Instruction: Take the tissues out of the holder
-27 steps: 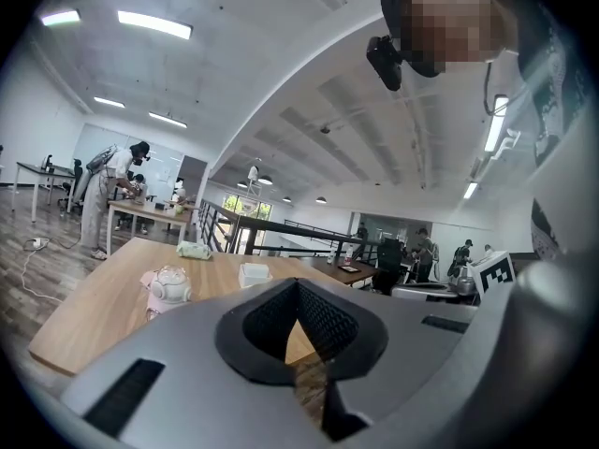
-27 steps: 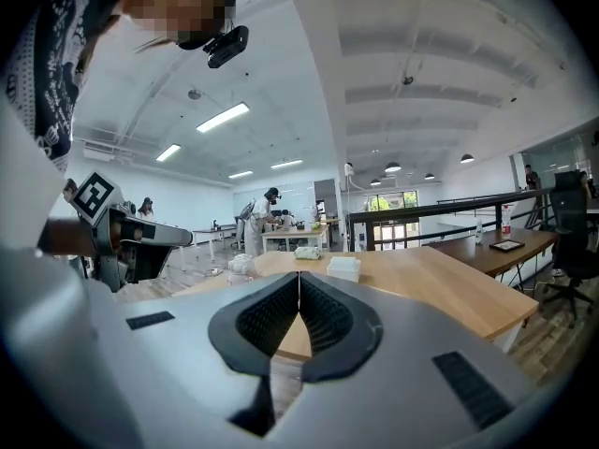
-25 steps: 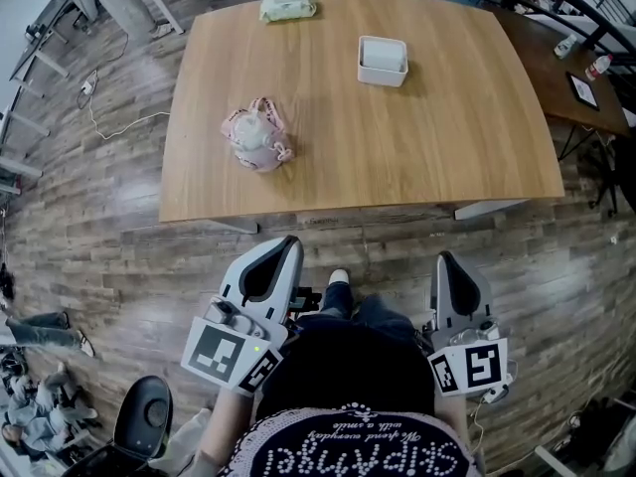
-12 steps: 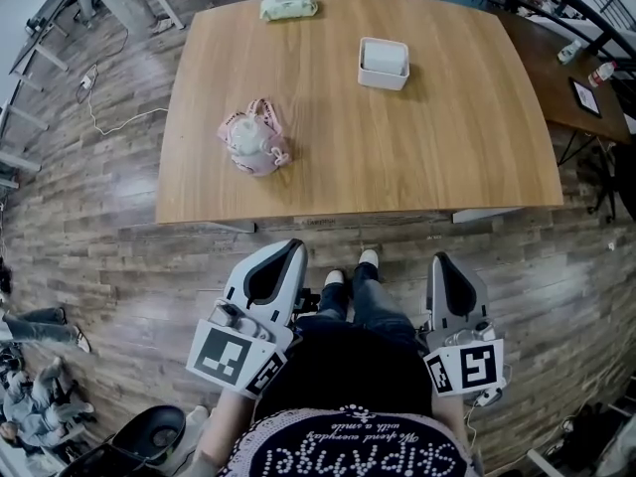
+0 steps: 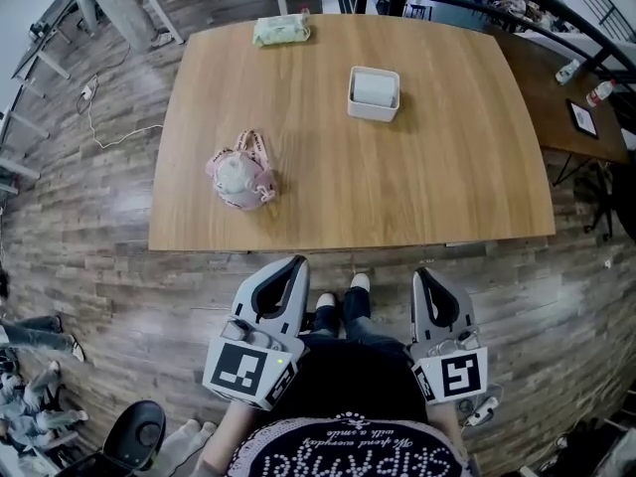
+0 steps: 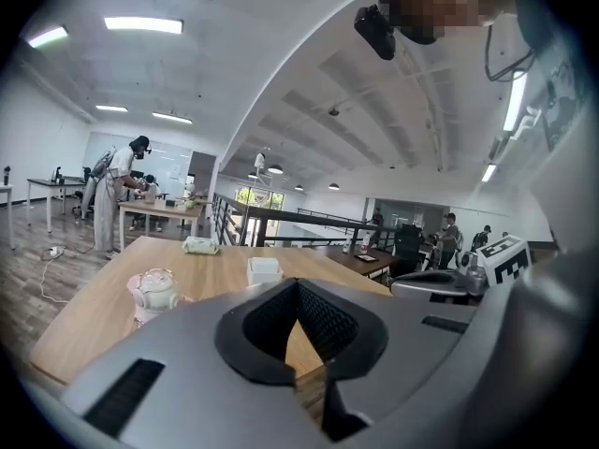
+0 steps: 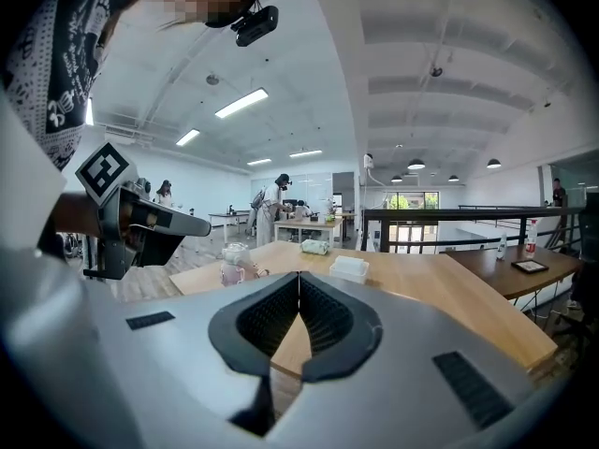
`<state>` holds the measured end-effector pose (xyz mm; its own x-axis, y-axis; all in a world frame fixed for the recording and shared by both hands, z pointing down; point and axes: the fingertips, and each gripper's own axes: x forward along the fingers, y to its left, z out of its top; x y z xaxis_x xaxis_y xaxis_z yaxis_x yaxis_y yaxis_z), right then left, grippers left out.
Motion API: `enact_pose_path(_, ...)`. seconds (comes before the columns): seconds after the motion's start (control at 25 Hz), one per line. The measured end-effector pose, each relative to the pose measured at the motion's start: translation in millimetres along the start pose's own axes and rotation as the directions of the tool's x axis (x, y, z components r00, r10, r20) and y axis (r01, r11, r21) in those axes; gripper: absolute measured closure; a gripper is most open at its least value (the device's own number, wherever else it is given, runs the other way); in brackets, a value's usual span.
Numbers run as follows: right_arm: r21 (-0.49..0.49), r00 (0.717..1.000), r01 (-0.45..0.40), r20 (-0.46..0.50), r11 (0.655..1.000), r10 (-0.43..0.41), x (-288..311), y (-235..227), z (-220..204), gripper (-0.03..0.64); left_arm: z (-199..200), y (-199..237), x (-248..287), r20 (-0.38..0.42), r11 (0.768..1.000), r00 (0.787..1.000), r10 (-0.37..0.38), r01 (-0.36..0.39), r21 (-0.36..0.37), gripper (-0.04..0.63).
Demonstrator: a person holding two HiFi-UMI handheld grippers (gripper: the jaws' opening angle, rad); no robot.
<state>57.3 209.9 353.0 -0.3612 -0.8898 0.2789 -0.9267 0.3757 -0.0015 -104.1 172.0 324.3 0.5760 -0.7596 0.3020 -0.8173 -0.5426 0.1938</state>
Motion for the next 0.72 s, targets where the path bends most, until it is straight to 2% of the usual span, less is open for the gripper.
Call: enact_pose_path(0.72, 0.010, 0.996, -0.081, 0.032, 0.997, 0.081, 26, -62, 4, 0.604, 14, -24, 57, 0.021, 0.999, 0.998, 0.051, -0.051, -0.002, 0.591)
